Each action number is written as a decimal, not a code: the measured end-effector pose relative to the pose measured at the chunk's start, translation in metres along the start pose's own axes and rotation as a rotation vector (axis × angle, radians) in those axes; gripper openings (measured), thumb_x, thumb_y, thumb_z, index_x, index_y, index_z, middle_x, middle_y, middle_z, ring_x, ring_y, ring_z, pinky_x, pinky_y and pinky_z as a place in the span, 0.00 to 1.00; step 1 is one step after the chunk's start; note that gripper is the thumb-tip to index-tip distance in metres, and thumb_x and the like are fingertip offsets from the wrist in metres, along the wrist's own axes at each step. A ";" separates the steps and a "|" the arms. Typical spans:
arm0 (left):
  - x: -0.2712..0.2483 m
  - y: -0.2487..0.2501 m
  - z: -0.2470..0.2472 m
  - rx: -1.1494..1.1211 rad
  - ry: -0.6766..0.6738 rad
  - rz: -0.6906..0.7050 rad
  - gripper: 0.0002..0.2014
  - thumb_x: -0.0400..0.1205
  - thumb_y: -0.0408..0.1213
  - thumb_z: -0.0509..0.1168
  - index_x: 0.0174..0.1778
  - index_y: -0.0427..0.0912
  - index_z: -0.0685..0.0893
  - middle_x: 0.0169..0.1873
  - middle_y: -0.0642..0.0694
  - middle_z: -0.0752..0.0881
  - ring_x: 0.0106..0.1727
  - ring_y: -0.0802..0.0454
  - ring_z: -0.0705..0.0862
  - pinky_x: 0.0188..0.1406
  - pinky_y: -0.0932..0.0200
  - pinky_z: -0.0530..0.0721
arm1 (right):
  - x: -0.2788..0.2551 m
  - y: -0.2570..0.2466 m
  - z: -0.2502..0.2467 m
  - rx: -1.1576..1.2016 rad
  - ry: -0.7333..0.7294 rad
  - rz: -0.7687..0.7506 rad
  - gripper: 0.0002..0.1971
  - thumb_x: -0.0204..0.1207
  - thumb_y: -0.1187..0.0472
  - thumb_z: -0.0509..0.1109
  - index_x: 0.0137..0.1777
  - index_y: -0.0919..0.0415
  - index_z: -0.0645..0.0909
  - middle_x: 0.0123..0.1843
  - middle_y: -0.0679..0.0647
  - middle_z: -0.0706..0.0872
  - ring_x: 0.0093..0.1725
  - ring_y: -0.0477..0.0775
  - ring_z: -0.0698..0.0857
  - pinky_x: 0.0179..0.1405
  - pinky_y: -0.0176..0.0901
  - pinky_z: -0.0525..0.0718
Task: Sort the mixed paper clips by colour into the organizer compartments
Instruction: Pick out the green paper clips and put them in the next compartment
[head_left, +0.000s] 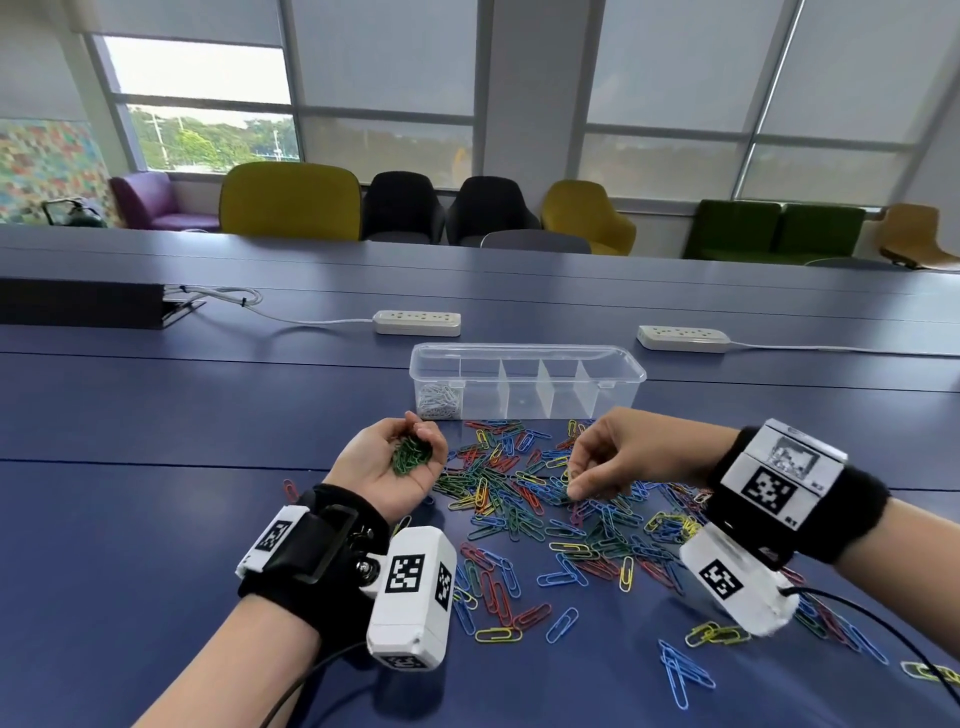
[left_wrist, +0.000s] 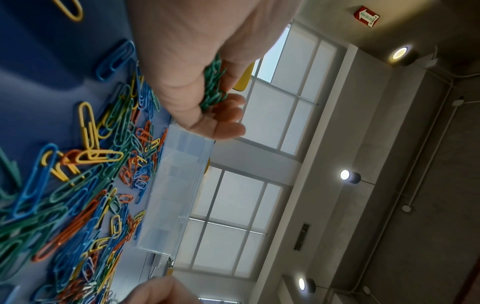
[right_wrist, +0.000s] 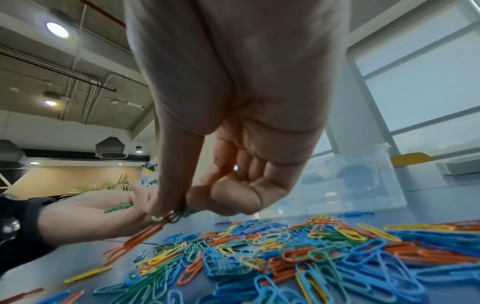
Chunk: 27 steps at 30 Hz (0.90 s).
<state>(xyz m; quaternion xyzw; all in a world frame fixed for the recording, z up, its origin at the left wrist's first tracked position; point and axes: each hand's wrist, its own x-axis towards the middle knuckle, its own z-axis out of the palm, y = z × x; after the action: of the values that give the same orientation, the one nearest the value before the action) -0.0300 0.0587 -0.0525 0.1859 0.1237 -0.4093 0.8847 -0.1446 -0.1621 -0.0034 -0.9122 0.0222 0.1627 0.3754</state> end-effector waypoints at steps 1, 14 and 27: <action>-0.001 0.000 0.000 0.004 0.001 0.001 0.22 0.84 0.34 0.51 0.23 0.36 0.76 0.24 0.47 0.72 0.21 0.54 0.73 0.18 0.65 0.79 | 0.000 0.002 0.001 -0.017 -0.023 0.006 0.05 0.71 0.59 0.76 0.38 0.59 0.84 0.30 0.51 0.83 0.28 0.44 0.78 0.30 0.33 0.76; -0.008 -0.013 0.006 0.127 -0.020 -0.012 0.20 0.85 0.32 0.49 0.32 0.33 0.80 0.28 0.38 0.84 0.29 0.44 0.86 0.36 0.43 0.88 | 0.004 -0.004 0.009 -0.200 0.080 -0.102 0.07 0.78 0.55 0.69 0.44 0.58 0.82 0.34 0.51 0.82 0.29 0.44 0.76 0.31 0.30 0.74; -0.006 -0.007 0.009 0.026 -0.048 -0.040 0.19 0.86 0.32 0.48 0.39 0.27 0.81 0.32 0.33 0.87 0.30 0.39 0.89 0.36 0.45 0.87 | 0.030 -0.061 0.030 -0.371 0.432 -0.337 0.12 0.76 0.48 0.69 0.43 0.57 0.78 0.34 0.46 0.79 0.32 0.40 0.74 0.35 0.30 0.74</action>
<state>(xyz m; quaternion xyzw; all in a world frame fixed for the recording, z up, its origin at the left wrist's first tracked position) -0.0388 0.0552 -0.0439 0.1850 0.1006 -0.4328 0.8765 -0.1146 -0.0951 0.0083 -0.9692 -0.0798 -0.0978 0.2113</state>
